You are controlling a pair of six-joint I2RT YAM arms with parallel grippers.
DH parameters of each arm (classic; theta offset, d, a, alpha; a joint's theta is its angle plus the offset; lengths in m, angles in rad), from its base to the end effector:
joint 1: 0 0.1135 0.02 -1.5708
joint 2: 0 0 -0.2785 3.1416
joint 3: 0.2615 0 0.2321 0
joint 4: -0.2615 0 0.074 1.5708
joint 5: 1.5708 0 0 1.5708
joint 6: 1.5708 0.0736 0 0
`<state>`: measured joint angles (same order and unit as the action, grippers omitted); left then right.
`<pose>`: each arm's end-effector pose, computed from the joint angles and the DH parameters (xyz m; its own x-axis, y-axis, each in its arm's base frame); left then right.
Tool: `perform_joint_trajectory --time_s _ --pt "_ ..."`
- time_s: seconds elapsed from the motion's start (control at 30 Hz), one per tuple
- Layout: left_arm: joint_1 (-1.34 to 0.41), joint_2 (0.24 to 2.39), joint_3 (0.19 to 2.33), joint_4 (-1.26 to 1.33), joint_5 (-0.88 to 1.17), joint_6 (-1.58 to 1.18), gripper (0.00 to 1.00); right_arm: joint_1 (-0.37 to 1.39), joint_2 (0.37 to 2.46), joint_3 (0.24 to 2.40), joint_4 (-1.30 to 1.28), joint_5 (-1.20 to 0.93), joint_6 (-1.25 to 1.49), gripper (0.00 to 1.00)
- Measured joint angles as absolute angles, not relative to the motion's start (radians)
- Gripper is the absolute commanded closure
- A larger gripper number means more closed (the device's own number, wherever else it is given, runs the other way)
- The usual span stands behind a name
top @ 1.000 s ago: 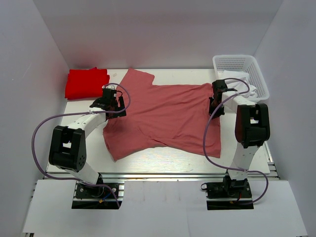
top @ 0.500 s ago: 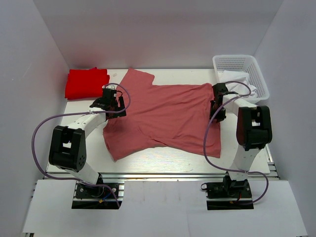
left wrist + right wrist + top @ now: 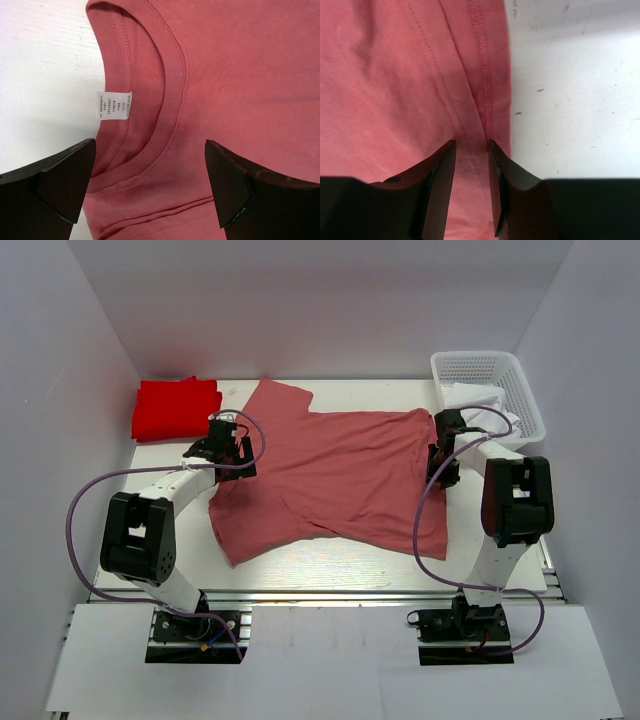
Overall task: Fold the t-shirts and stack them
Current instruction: Flatten out the tshirt
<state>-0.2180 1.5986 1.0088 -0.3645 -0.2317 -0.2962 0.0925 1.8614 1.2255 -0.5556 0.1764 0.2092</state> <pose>0.3275 -0.0552 0.1982 -0.7855 -0.1170 -0.6077 -0.1552 0.9878 0.0104 0.3697 0.0213 0.1594 -0.9102 0.1209 -0.3961 0.1664 0.9826 -0.0826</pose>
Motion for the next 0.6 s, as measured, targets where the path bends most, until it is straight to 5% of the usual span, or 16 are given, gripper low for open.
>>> perform_joint_trajectory --time_s 0.13,0.33,0.43,0.6 --pt "-0.218 1.599 1.009 -0.364 -0.228 -0.296 0.0 0.093 1.858 1.218 -0.548 0.148 0.202 0.78" --pt "-0.218 1.599 1.009 -0.364 -0.228 -0.296 0.0 0.092 1.844 1.212 -0.542 0.082 0.202 0.85" --pt "-0.218 1.599 1.009 -0.364 -0.228 -0.296 0.0 0.092 1.836 1.212 -0.542 0.067 0.2 1.0" --pt "-0.218 1.599 1.009 -0.364 -0.228 -0.296 0.0 0.092 1.829 1.212 -0.543 0.121 0.219 1.0"
